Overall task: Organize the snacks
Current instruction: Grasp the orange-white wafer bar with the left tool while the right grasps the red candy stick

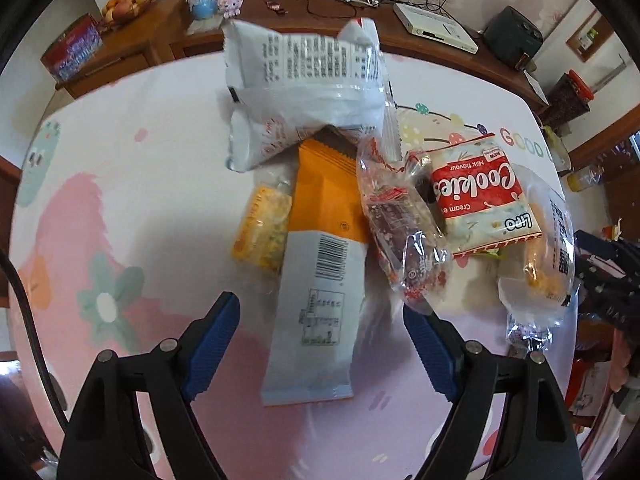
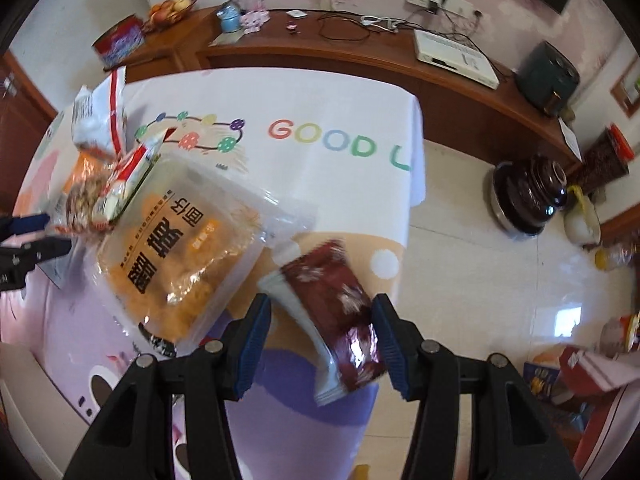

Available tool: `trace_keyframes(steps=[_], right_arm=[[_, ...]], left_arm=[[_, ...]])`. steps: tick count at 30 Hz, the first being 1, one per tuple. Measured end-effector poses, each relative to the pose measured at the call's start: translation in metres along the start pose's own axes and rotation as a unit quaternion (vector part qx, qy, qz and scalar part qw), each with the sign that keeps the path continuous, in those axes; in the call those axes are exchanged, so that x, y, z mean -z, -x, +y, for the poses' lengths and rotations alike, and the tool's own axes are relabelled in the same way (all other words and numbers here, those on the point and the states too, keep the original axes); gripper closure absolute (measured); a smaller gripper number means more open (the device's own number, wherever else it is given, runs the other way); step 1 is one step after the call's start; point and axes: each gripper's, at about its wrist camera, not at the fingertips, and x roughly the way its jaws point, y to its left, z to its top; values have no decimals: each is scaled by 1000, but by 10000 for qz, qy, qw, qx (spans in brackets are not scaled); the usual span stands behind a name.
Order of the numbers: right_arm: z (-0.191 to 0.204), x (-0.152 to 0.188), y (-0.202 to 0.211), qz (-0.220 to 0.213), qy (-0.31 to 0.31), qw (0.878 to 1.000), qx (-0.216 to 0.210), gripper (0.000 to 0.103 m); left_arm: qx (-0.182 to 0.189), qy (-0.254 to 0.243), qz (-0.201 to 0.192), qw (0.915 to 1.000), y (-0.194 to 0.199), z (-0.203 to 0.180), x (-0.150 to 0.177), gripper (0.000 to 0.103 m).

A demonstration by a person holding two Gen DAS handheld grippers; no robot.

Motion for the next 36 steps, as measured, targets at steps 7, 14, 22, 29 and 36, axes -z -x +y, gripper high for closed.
trace_keyframes(steps=[7, 14, 22, 29, 36], right_arm=[[12, 2, -7, -27, 173, 9998, -106, 69], [41, 15, -1, 26, 484, 9983, -316, 76], [88, 34, 26, -30, 896, 9931, -759, 84], [107, 59, 78, -279, 873, 9888, -1174, 85], [116, 81, 150, -725, 667, 9836, -1510, 85]], left_arm=[[-389, -172, 67, 9991, -2, -6, 0, 63], [-581, -253, 174, 9978, 8, -6, 19, 68], [-521, -68, -37, 9986, 64, 9, 52, 68], [-222, -34, -529, 9983, 138, 14, 88, 68], [96, -75, -979, 9951, 207, 14, 140, 68]])
